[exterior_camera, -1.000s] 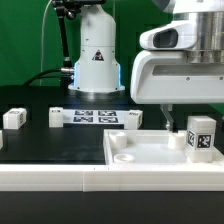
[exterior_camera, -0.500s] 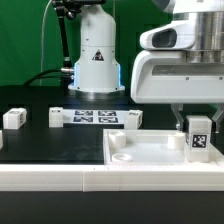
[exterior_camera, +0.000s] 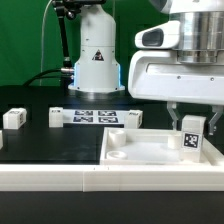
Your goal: Assemble one leg
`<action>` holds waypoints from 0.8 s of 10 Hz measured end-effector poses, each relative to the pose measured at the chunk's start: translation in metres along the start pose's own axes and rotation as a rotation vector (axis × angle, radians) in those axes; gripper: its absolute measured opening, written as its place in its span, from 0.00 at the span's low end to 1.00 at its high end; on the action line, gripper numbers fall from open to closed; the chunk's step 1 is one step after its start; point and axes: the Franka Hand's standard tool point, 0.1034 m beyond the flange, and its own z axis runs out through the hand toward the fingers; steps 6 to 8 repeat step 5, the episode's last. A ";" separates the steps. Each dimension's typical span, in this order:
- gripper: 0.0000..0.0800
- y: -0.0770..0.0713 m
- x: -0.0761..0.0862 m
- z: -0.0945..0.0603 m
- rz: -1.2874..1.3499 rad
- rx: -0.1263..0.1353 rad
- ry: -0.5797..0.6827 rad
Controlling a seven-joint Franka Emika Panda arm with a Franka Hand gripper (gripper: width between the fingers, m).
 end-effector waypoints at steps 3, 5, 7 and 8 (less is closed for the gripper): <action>0.38 0.009 0.004 -0.001 0.126 -0.030 0.023; 0.66 0.009 0.004 0.000 0.126 -0.030 0.023; 0.66 0.009 0.004 0.000 0.126 -0.030 0.023; 0.66 0.009 0.004 0.000 0.126 -0.030 0.023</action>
Offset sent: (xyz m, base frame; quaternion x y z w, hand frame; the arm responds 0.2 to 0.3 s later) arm 0.0000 0.0000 0.0000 0.0000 0.0000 0.0000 1.0000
